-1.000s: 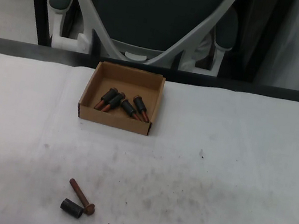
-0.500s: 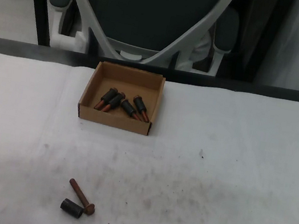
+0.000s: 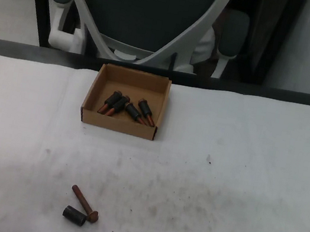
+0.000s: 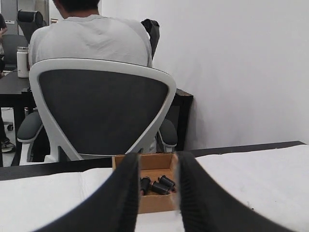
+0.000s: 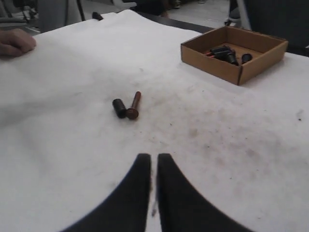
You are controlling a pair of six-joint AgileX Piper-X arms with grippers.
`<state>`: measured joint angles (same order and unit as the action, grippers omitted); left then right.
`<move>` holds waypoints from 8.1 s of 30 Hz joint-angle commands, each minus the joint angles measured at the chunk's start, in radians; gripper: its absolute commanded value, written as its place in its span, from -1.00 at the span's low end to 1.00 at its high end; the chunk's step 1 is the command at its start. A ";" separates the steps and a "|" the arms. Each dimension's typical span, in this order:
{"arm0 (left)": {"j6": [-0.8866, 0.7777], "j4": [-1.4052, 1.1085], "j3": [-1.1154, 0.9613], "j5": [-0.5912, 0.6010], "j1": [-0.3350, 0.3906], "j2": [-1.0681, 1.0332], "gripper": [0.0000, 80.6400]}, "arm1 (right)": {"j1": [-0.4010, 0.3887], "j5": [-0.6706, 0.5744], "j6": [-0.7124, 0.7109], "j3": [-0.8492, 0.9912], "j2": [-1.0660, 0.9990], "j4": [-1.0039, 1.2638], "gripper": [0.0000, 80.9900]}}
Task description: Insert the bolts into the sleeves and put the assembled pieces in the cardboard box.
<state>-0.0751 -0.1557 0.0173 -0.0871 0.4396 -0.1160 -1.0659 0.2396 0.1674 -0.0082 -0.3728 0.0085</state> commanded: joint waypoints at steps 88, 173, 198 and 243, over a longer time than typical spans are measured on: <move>-0.016 0.040 -0.017 0.007 0.000 0.007 -0.34 | 0.175 -0.071 -0.292 1.305 -1.638 -0.605 -0.99; 0.478 0.275 -0.155 0.220 0.609 -0.596 0.08 | -0.262 -0.118 -0.405 0.727 -0.879 -0.601 -0.99; 0.478 0.226 -0.155 0.303 0.611 -0.598 -0.25 | -0.262 -0.179 -0.405 0.777 -0.881 -0.594 -0.99; 0.456 0.294 -0.155 0.207 0.606 -0.599 -0.98 | -0.262 0.175 -0.330 0.779 -0.787 -0.715 -0.48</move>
<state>0.3853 0.1437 -0.1349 0.1254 1.0480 -0.7190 -1.3303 0.3982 -0.1721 0.7673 -1.1824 -0.7014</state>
